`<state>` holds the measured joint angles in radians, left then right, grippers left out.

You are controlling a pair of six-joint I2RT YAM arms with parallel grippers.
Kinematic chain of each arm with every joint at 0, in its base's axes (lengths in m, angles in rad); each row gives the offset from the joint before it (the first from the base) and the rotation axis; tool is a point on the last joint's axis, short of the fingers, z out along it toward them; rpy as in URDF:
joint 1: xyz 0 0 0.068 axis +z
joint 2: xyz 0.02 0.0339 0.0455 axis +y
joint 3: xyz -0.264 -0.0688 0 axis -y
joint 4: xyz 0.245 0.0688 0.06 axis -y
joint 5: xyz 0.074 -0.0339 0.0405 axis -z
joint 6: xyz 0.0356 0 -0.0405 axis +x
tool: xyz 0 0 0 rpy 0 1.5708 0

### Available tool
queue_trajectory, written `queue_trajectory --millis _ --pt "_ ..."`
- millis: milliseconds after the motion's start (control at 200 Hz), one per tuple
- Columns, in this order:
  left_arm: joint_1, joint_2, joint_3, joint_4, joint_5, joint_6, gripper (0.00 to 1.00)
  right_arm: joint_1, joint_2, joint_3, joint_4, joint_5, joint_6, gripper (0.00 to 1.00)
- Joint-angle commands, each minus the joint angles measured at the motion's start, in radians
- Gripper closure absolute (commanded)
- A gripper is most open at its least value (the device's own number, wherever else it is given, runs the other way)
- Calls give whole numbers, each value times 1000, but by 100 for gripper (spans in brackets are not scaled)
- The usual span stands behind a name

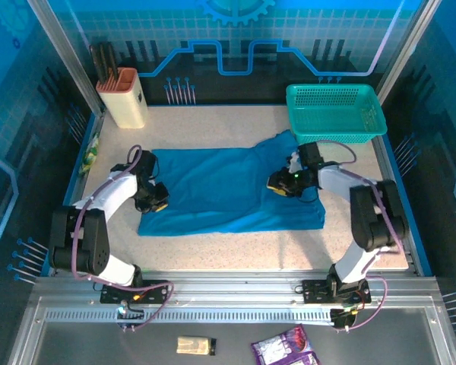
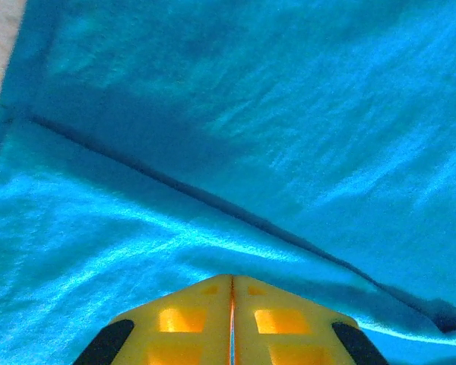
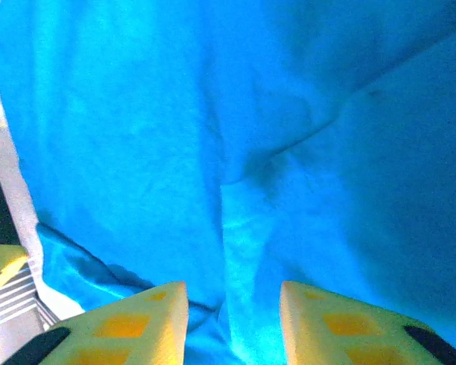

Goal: Fold the inside-out t-shirt

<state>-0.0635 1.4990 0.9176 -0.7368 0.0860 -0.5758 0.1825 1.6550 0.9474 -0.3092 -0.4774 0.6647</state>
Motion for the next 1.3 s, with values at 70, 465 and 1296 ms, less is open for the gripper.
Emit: queue_trajectory --millis 70,465,1296 --pt "-15 68 3 88 8 -17 91 -68 -107 -131 -147 109 -35 58" --pt "115 19 -228 183 63 -158 94 -76 -190 -291 -252 168 -56 53" --pt "238 260 374 4 4 171 73 -14 -161 206 -529 243 -166 52"
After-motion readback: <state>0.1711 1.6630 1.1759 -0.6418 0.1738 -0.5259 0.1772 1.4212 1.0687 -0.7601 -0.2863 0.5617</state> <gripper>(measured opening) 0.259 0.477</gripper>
